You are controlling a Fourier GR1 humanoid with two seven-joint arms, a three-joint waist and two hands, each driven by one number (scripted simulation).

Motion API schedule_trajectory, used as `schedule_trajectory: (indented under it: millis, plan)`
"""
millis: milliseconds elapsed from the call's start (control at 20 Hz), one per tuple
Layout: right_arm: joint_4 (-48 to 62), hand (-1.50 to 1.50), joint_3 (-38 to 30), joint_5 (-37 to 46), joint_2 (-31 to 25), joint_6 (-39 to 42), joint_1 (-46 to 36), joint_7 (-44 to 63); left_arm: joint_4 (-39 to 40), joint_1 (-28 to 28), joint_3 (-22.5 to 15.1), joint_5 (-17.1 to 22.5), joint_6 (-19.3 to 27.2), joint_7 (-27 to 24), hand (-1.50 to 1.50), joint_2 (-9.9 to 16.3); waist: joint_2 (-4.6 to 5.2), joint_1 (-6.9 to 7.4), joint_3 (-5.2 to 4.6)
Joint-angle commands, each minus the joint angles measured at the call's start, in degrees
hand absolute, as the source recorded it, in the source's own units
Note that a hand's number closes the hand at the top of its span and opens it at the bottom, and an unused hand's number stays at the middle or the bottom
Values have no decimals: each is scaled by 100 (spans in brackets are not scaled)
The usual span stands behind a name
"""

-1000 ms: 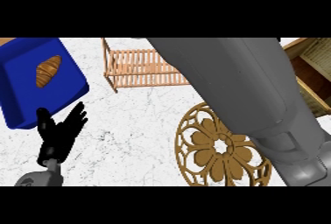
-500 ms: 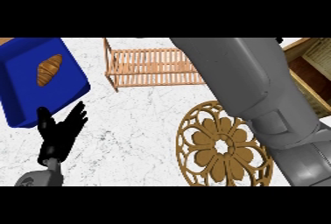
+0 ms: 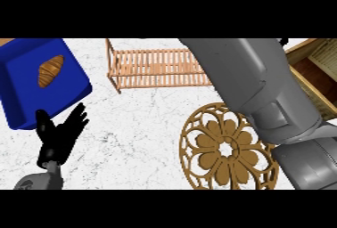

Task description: Pick the cupcake from the placemat and place it in the tiered shelf

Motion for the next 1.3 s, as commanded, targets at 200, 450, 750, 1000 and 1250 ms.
schedule_trajectory:
  millis: [200, 450, 750, 1000, 1250]
  plan:
    - [441, 150, -93, 95, 110, 120, -381, -86, 117, -14, -35, -74, 47, -64, 0, -120, -9, -21, -9]
    - [304, 150, -627, -202, -44, -681, -160, -85, 172, -66, 58, 11, -24, -74, 0, -72, 9, -32, -7]
    - [94, -150, -1109, -583, -61, -1037, -301, -5, 66, 115, -77, -164, 113, -33, 0, -179, -16, -46, -5]
    - [-209, -150, -1523, -1049, 254, -1671, 123, -456, 123, 10, 189, 58, -118, -15, 0, 79, -14, -58, -3]
    - [-421, -150, -1904, -1299, 64, -2177, -39, -378, 136, 15, 175, 98, -244, 48, 0, 123, -21, -78, -5]
